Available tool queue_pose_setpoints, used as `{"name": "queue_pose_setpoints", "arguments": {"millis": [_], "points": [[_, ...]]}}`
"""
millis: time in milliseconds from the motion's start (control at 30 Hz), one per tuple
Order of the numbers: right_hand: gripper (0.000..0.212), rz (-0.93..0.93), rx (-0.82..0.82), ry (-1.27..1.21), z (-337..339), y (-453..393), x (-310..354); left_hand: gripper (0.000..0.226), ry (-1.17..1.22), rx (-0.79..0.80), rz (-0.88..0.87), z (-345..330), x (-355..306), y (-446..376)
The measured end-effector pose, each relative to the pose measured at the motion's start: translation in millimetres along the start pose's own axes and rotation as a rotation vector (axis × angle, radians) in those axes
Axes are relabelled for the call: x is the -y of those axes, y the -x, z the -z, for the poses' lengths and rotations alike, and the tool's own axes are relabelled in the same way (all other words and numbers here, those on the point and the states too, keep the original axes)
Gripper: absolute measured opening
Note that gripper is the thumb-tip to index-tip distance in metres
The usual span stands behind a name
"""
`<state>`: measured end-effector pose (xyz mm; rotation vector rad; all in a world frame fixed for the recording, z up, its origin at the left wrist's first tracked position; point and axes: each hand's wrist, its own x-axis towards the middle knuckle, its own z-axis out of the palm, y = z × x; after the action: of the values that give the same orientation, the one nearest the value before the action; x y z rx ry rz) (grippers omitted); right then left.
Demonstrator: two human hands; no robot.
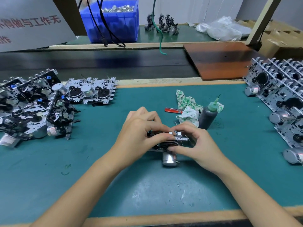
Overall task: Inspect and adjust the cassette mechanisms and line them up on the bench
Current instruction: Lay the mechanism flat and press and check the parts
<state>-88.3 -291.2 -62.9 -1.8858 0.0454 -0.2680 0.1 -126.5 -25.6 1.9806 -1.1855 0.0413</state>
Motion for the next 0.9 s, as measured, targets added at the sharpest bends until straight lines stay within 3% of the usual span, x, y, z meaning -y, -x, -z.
{"name": "queue_pose_setpoints", "arguments": {"millis": [133,267,367,500,633,733,900], "points": [[0.036,0.024,0.033,0.14,1.9,3.4,3.7,0.013,0.004,-0.005,0.006,-0.4,0.8,-0.6],[0.042,0.148,-0.165,0.646,7.6,13.7,-0.5,0.015,-0.004,-0.001,0.005,0.1,1.0,-0.2],[0.045,0.231,-0.205,0.807,5.9,18.8,-4.1,0.012,0.0,-0.005,0.007,-0.3,0.1,-0.1],[0.044,0.224,-0.208,0.8,7.5,19.9,-6.3,0.012,0.011,-0.003,0.008,0.0,0.9,-0.3],[0.037,0.282,-0.219,0.961,7.7,17.3,-0.7,0.011,0.013,-0.004,0.014,-0.5,-0.3,-0.2],[0.034,0.208,-0.153,0.981,9.4,15.2,9.9,0.013,0.009,-0.003,0.013,-0.2,0.7,0.0],[0.058,0.084,0.016,0.616,19.0,14.8,30.0,0.014,0.005,0.013,0.023,0.2,-0.6,0.5]]}}
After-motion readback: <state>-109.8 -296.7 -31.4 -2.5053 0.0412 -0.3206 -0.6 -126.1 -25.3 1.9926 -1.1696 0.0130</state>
